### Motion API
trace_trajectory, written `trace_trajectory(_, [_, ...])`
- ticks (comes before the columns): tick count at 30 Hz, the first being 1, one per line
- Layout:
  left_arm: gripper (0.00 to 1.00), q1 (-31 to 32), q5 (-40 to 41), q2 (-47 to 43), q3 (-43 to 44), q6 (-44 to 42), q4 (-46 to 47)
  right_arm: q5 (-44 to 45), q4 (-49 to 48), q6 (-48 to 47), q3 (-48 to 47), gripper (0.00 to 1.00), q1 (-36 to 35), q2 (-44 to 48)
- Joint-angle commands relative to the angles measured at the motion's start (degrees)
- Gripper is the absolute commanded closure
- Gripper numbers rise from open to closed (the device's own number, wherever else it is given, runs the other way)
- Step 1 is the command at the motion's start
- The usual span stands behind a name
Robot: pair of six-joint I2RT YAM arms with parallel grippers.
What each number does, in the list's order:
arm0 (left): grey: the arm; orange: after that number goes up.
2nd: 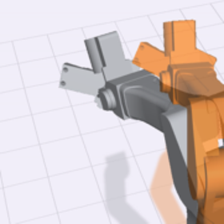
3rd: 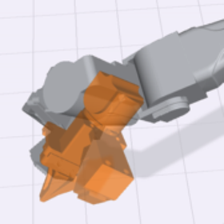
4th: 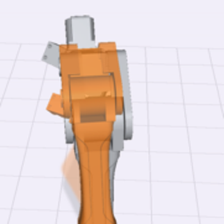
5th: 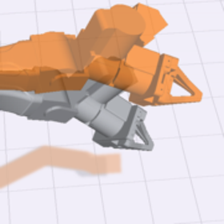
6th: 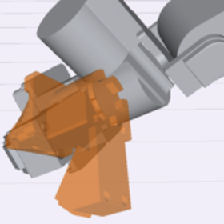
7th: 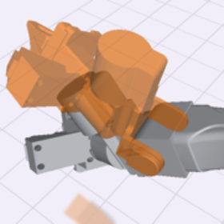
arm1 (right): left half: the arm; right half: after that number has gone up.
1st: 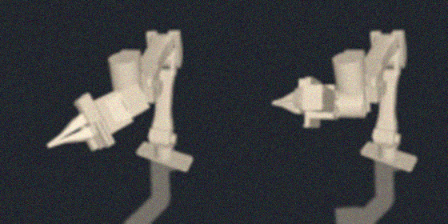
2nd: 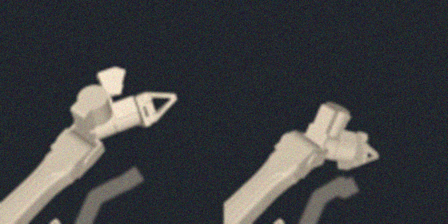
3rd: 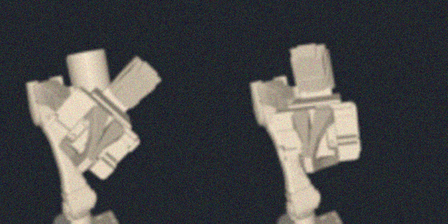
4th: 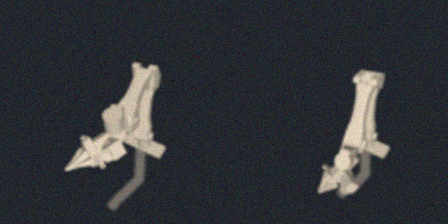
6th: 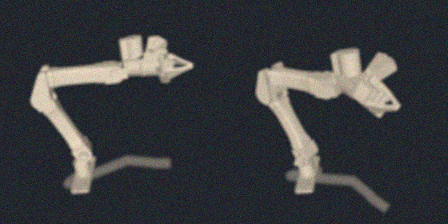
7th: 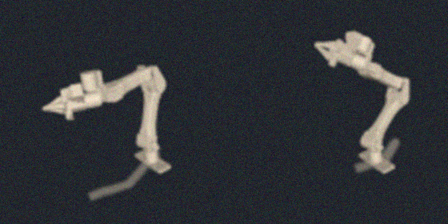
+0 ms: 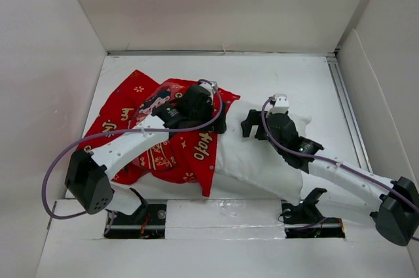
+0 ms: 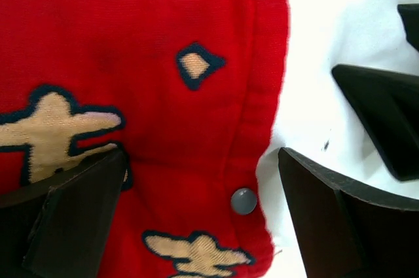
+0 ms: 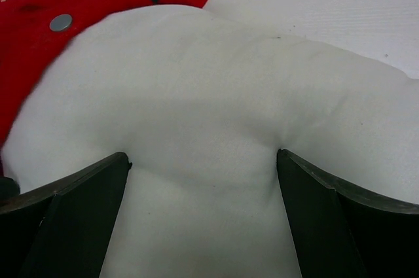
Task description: Put the pillow into the pillowcase
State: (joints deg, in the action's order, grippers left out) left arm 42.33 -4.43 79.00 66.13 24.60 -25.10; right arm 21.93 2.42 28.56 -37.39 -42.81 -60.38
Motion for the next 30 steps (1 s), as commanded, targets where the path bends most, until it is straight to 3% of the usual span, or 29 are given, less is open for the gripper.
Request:
trace_trajectory(1, [0.00,4.24,6.79,3.18,3.73,-0.17,-1.69,-6.72,-4.17,-0.34,1.79,0.00,-0.17,-0.52])
trace_trajectory(3, [0.05,7.85,11.09,7.64,8.12,0.62,-3.28,-7.42,-4.78,-0.87,1.79,0.00,-0.17,-1.66])
trace_trajectory(6, [0.69,9.87,16.54,12.83,14.00,2.72,-7.76,-8.74,-6.27,-0.87,1.79,0.01,-0.17,-3.42])
trace_trajectory(8, [0.99,9.88,18.66,14.16,16.39,3.52,-10.40,-9.36,-7.94,-1.39,2.41,0.11,-0.17,-3.43])
trace_trajectory(13, [1.00,9.88,23.93,15.48,24.81,4.84,-16.37,-11.73,-11.64,-2.62,3.11,0.39,-0.17,-3.43])
trace_trajectory(14, [1.00,9.88,23.94,15.48,26.23,4.84,-18.30,-11.74,-11.64,-2.63,3.11,0.61,-0.17,-2.82])
trace_trajectory(15, [1.00,9.88,23.94,15.48,27.55,4.84,-19.19,-11.74,-12.95,-2.63,3.11,0.77,-0.17,-2.81])
trace_trajectory(16, [1.00,9.88,23.94,15.48,28.96,4.84,-20.06,-11.74,-13.48,-2.63,3.11,0.92,-0.17,-2.29])
trace_trajectory(17, [0.94,9.88,23.94,15.48,31.75,4.84,-21.03,-11.74,-13.49,-2.63,3.11,1.00,-0.17,-2.29])
trace_trajectory(19, [0.74,9.88,23.94,14.96,33.97,4.32,-22.27,-10.95,-13.49,-2.63,2.59,1.00,-0.17,-2.29])
trace_trajectory(20, [0.73,9.88,24.46,14.95,35.28,3.79,-22.79,-10.34,-13.49,-2.63,2.58,1.00,-0.17,-2.29])
trace_trajectory(23, [1.00,9.88,25.07,14.34,35.82,3.09,-22.80,-10.33,-13.49,-3.16,2.05,1.00,-0.17,-2.29])
trace_trajectory(30, [1.00,9.88,24.64,17.49,38.36,1.95,-22.45,-15.15,-16.74,-3.77,3.19,1.00,-0.70,-0.62])
